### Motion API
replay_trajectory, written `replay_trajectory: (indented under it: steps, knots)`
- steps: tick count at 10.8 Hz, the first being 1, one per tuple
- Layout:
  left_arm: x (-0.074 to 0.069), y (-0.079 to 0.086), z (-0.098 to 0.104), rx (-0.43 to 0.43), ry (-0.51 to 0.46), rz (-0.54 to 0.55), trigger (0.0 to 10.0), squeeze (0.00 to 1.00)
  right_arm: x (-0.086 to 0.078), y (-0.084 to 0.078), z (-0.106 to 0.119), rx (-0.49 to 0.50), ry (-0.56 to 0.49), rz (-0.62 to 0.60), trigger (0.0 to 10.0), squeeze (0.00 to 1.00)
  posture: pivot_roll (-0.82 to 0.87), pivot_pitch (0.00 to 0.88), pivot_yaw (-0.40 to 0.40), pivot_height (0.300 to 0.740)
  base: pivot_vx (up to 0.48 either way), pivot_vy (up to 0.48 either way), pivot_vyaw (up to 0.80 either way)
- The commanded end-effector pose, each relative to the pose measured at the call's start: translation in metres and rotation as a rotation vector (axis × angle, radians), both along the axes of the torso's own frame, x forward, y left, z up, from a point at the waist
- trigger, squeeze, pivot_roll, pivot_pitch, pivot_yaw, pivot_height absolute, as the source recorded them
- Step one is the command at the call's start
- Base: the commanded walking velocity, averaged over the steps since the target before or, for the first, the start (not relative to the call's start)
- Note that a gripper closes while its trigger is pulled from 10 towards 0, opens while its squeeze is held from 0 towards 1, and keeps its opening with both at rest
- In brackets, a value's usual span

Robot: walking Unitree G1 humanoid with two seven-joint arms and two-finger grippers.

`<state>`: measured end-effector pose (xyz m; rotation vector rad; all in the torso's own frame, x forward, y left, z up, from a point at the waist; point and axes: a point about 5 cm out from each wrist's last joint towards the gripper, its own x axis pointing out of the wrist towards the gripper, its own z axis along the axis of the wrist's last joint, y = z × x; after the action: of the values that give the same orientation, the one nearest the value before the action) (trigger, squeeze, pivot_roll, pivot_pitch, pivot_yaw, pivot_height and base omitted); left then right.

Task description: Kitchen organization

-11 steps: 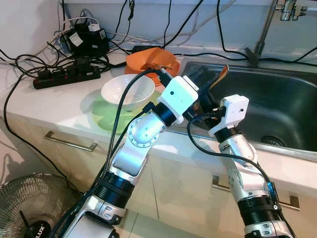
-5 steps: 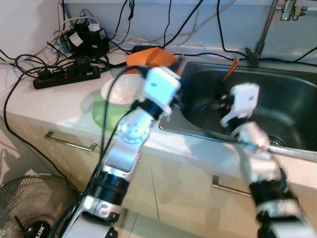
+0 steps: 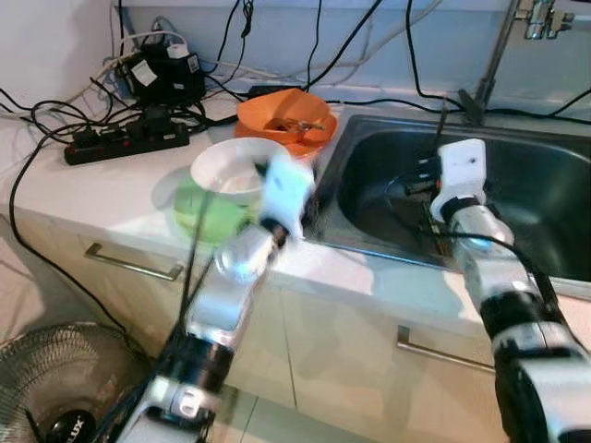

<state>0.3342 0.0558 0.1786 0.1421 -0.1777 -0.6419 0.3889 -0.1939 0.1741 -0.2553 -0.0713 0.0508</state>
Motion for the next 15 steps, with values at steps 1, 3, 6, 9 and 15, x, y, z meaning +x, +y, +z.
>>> replay_trajectory:
  steps: [1, 3, 6, 9, 15]
  knots:
    - [0.0, 0.0, -0.004, 0.018, 0.026, -0.019, 10.0, 0.0, 0.004, 0.001, -0.002, -0.02, 0.042, -0.019, 10.0, 0.0, 0.06, 0.0, 0.086, 0.74, 0.0, 0.0, 0.0]
    - [-0.007, -0.003, -0.019, 0.075, 0.142, -0.05, 10.0, 0.0, 0.009, 0.008, -0.009, -0.017, 0.116, -0.016, 10.0, 0.0, 0.07, 0.0, 0.081, 0.74, 0.0, 0.0, 0.0]
    - [-0.013, -0.006, -0.027, 0.113, 0.225, -0.085, 10.0, 0.0, 0.007, 0.015, -0.025, -0.032, 0.2, -0.009, 10.0, 0.0, 0.08, 0.0, 0.076, 0.74, 0.0, 0.0, 0.0]
    - [-0.015, -0.006, -0.025, 0.121, 0.247, -0.082, 10.0, 0.0, 0.006, 0.017, -0.031, -0.041, 0.228, 0.002, 10.0, 0.76, 0.08, 0.0, 0.07, 0.74, 0.0, 0.0, 0.0]
    - [-0.016, -0.006, -0.023, 0.116, 0.25, -0.075, 10.0, 0.0, 0.006, 0.023, -0.031, -0.052, 0.214, 0.025, 10.0, 0.0, 0.08, 0.0, 0.068, 0.74, 0.0, 0.0, 0.0]
